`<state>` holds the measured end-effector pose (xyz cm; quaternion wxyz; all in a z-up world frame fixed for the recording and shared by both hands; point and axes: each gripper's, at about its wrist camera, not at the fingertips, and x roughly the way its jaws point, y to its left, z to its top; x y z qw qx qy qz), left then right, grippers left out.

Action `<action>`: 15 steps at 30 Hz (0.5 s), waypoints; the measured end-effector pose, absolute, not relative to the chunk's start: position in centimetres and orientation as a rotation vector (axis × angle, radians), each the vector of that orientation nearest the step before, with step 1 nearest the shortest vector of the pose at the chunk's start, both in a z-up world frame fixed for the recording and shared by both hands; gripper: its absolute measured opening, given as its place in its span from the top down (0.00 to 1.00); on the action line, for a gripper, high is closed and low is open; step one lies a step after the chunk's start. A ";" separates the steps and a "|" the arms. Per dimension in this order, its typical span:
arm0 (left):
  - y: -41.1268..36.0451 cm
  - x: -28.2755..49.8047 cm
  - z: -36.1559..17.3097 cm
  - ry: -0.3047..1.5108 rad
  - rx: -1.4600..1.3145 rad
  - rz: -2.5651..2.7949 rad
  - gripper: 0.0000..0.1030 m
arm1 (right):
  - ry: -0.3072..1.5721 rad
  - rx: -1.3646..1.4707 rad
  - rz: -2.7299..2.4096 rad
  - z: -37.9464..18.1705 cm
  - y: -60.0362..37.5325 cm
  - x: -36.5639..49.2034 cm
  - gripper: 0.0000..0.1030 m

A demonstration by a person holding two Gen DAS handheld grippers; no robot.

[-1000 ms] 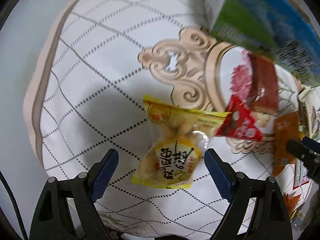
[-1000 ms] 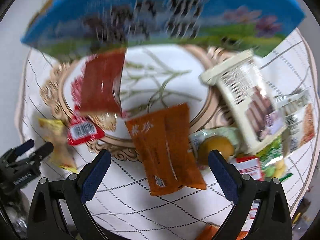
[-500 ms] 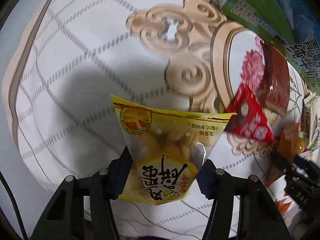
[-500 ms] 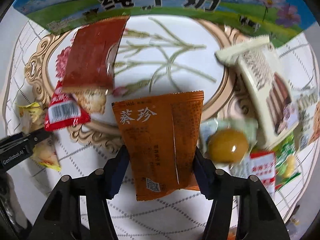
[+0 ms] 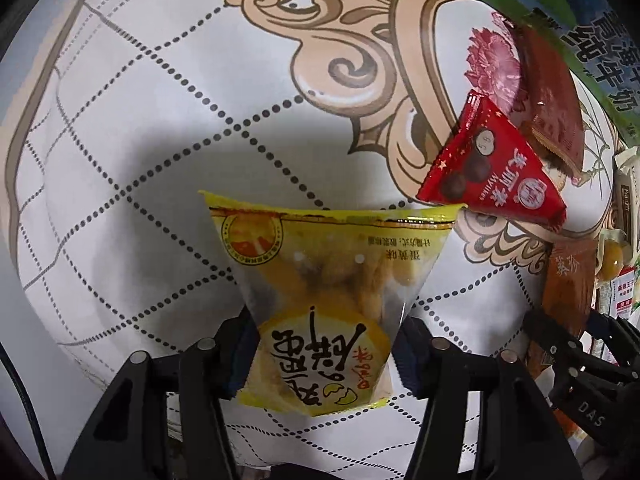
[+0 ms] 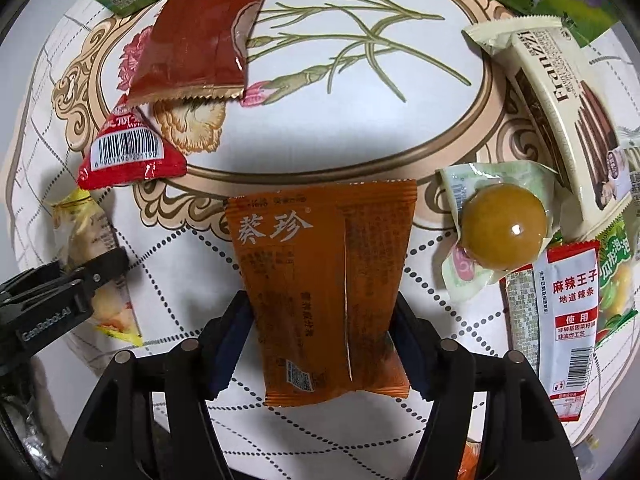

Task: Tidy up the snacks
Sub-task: 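Carry both packets into the cardboard box and release them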

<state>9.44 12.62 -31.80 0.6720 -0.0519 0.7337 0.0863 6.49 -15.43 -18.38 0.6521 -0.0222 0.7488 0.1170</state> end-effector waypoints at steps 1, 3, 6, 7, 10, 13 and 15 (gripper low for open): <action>12.2 9.1 -31.5 1.651 -0.116 0.195 0.51 | 1.691 -0.049 0.264 -18.3 -15.4 6.3 0.38; 11.7 8.5 -31.1 1.664 -0.136 0.176 0.52 | 1.682 -0.020 0.266 -17.9 -15.5 5.9 0.41; 11.1 7.9 -30.4 1.664 -0.140 0.149 0.52 | 1.677 0.037 0.273 -16.7 -15.9 5.5 0.44; 10.9 7.7 -29.8 1.660 -0.136 0.144 0.52 | 1.676 0.053 0.277 -16.4 -16.0 5.7 0.44; 10.4 7.4 -27.8 1.637 -0.159 0.118 0.52 | 1.666 0.112 0.301 -14.8 -16.6 6.0 0.44; 9.3 7.1 -24.8 1.598 -0.175 0.078 0.52 | 1.647 0.167 0.333 -12.8 -16.8 6.0 0.44; 8.3 6.9 -22.6 1.566 -0.184 0.046 0.52 | 1.628 0.203 0.361 -11.2 -17.2 6.4 0.44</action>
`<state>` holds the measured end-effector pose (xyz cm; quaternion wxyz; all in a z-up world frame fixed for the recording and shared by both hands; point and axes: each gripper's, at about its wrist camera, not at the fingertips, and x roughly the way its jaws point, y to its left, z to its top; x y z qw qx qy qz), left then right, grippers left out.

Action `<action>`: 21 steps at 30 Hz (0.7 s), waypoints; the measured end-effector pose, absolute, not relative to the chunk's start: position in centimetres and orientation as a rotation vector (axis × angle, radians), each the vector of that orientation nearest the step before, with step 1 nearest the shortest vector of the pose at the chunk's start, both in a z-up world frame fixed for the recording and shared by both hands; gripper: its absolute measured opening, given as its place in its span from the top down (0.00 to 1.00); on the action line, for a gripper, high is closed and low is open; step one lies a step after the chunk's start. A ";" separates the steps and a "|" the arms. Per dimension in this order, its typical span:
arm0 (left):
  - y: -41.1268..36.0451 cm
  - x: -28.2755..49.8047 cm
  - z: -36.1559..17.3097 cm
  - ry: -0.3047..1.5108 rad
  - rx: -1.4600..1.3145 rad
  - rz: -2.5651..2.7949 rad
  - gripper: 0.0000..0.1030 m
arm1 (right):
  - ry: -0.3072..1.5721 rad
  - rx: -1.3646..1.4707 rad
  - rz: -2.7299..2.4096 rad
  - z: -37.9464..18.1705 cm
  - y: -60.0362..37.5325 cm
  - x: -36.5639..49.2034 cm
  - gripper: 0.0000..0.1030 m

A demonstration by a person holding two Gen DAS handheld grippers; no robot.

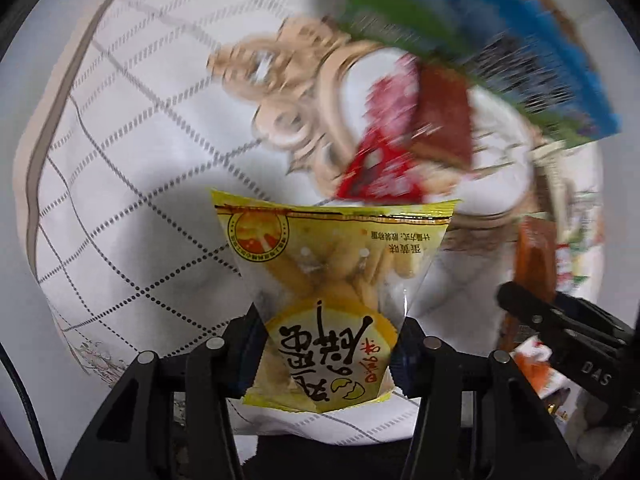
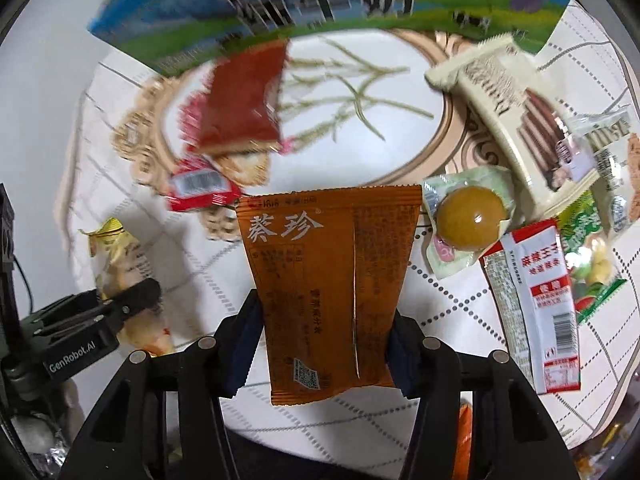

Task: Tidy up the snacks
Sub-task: 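Carry both packets into the cardboard box and release them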

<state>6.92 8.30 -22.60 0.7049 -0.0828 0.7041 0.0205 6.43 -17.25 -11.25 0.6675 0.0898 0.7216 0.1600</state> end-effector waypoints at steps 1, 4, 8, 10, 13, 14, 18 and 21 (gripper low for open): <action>7.7 7.0 -21.3 1.549 -0.191 0.018 0.52 | 1.612 0.218 0.375 -10.2 -17.5 6.6 0.44; 6.6 7.4 -17.6 1.513 -0.231 -0.059 0.52 | 1.555 0.253 0.412 -6.9 -18.3 7.6 0.44; 5.9 10.3 -12.7 1.438 -0.238 -0.136 0.52 | 1.467 0.293 0.436 -2.3 -20.3 11.5 0.44; 6.0 13.1 -10.3 1.409 -0.236 -0.170 0.52 | 1.427 0.320 0.443 -0.5 -21.1 13.3 0.44; 7.0 16.6 -8.1 1.361 -0.218 -0.196 0.52 | 1.368 0.332 0.432 1.9 -23.1 16.6 0.44; 6.5 17.9 -7.3 1.341 -0.208 -0.201 0.52 | 1.345 0.324 0.419 2.7 -23.6 18.0 0.44; 5.8 23.6 -6.9 1.313 -0.152 -0.195 0.52 | 1.287 0.274 0.350 4.0 -25.0 22.8 0.44; 5.9 28.1 -7.5 1.326 -0.122 -0.164 0.52 | 1.280 0.239 0.309 4.1 -25.3 27.0 0.44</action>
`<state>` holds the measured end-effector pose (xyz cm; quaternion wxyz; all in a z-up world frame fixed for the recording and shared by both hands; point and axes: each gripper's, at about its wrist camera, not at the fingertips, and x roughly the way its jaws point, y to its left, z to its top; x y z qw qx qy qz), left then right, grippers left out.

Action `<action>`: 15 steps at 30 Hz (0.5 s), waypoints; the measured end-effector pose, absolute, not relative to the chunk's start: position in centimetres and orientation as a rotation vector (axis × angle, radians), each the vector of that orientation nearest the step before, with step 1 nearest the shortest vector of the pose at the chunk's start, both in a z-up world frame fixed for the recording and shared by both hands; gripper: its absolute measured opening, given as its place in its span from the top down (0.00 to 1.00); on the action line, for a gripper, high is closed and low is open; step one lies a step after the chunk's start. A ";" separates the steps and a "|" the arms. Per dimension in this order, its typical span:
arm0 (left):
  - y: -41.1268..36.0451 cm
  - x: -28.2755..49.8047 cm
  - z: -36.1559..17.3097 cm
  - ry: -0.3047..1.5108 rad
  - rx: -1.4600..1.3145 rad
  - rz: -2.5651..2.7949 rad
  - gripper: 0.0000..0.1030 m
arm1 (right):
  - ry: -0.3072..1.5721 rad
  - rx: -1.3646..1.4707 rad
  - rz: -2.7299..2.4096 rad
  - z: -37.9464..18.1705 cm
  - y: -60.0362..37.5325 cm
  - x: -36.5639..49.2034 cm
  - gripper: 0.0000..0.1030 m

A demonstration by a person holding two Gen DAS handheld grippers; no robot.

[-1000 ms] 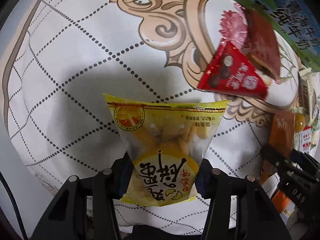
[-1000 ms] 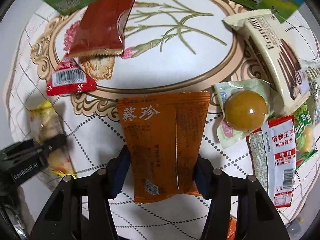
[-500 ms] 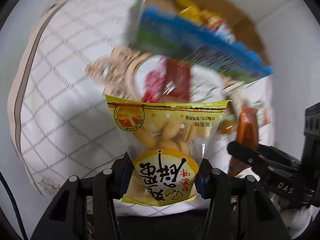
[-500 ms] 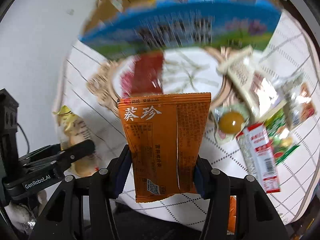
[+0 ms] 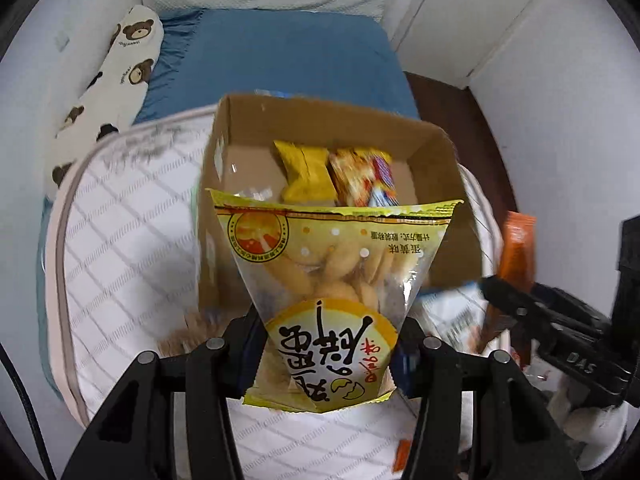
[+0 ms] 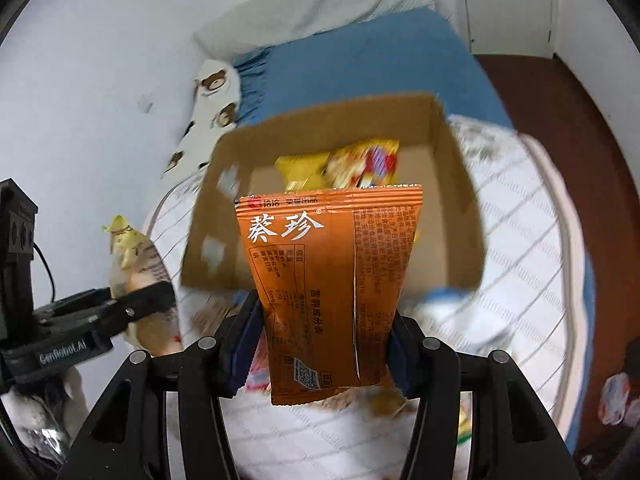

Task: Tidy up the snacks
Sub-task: 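Carry both packets into the cardboard box and release them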

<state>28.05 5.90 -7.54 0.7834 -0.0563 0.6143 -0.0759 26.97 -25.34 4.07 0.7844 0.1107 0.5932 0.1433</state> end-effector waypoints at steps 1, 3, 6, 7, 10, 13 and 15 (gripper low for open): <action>6.1 29.8 -7.8 1.332 -0.107 -0.145 0.52 | 1.276 0.229 0.293 4.2 -25.6 28.1 0.44; 6.4 32.9 -8.8 1.355 -0.078 -0.106 0.52 | 1.285 0.209 0.271 3.7 -25.8 30.5 0.44; 6.8 36.5 -10.6 1.392 -0.058 -0.058 0.52 | 1.310 0.182 0.223 1.9 -25.9 34.7 0.44; 6.9 37.7 -11.4 1.406 -0.054 -0.046 0.52 | 1.316 0.176 0.209 0.8 -25.6 36.0 0.44; 7.2 41.0 -13.7 1.454 -0.024 -0.012 0.52 | 1.348 0.152 0.172 -1.4 -25.3 39.1 0.44; 7.4 43.4 -15.6 1.481 0.029 0.009 0.52 | 1.372 0.140 0.147 -3.3 -25.3 41.3 0.44; 7.7 44.8 -16.8 1.501 0.056 0.022 0.52 | 1.382 0.134 0.140 -4.3 -25.4 42.4 0.44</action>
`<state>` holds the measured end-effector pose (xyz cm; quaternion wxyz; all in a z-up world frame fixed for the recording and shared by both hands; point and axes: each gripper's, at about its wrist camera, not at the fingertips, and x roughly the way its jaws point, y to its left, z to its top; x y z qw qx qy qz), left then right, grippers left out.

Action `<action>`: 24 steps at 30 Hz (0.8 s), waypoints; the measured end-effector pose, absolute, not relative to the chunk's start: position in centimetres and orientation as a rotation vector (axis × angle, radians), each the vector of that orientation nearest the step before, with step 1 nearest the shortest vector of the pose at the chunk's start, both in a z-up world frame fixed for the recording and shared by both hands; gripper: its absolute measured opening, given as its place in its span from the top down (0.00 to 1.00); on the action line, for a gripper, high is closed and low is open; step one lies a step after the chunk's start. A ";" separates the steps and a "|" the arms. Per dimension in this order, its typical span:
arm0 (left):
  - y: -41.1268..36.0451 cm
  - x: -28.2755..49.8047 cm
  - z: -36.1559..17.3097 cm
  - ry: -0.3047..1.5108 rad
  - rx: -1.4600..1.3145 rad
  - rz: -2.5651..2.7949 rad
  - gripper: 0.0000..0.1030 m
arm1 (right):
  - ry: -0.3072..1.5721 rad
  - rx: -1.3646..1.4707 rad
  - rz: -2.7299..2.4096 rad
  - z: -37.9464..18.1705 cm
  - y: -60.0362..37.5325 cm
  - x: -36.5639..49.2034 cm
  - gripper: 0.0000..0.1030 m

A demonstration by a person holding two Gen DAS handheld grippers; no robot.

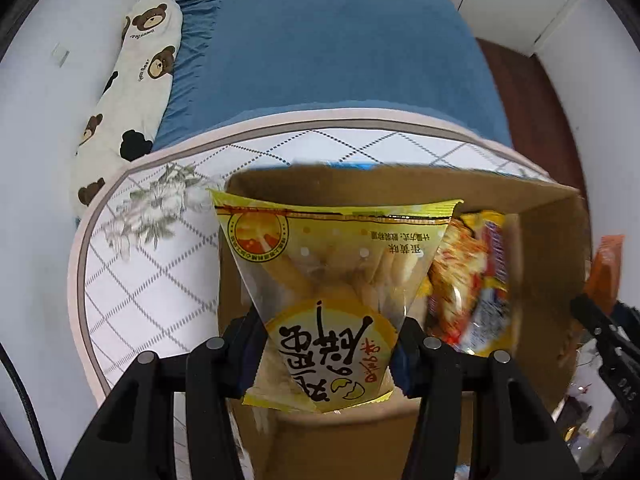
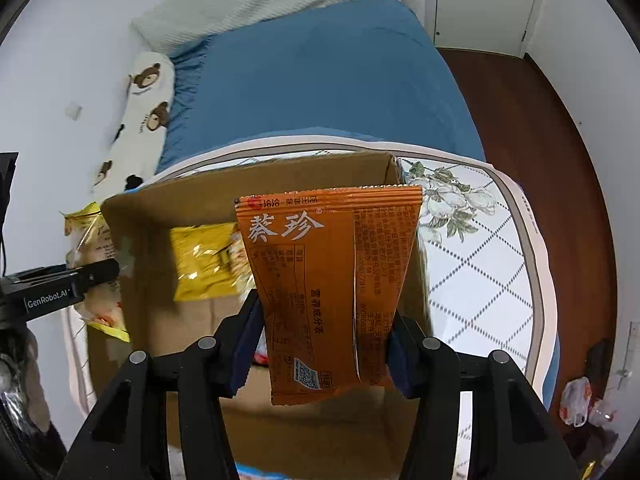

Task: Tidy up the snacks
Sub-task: 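Carry both packets into the cardboard box and release them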

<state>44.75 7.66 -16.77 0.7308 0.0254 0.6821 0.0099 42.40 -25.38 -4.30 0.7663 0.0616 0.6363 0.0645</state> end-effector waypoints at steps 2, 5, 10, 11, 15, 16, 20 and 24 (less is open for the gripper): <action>8.0 45.7 -17.7 1.520 0.058 0.034 0.52 | 1.394 0.126 0.130 -5.5 -25.4 43.7 0.44; 8.7 46.8 -19.1 1.550 0.028 0.047 0.52 | 1.411 0.123 0.126 -6.8 -25.6 45.0 0.44; 9.2 47.6 -20.1 1.541 -0.024 0.033 0.42 | 1.461 0.117 0.121 -8.8 -25.6 46.2 0.09; 9.3 47.7 -20.1 1.539 -0.039 0.027 0.33 | 1.464 0.117 0.127 -9.0 -25.6 46.3 0.09; 9.0 47.5 -19.9 1.520 -0.058 0.011 0.26 | 1.477 0.106 0.138 -9.4 -25.2 46.2 0.07; 8.9 47.4 -19.9 1.517 -0.046 0.012 0.25 | 1.478 0.106 0.140 -9.3 -25.1 46.2 0.07; 8.5 46.8 -19.4 1.502 -0.025 0.011 0.25 | 1.480 0.120 0.141 -9.2 -25.0 45.6 0.07; 8.3 45.5 -18.6 1.483 -0.034 0.005 0.25 | 1.477 0.123 0.136 -9.1 -24.8 44.6 0.07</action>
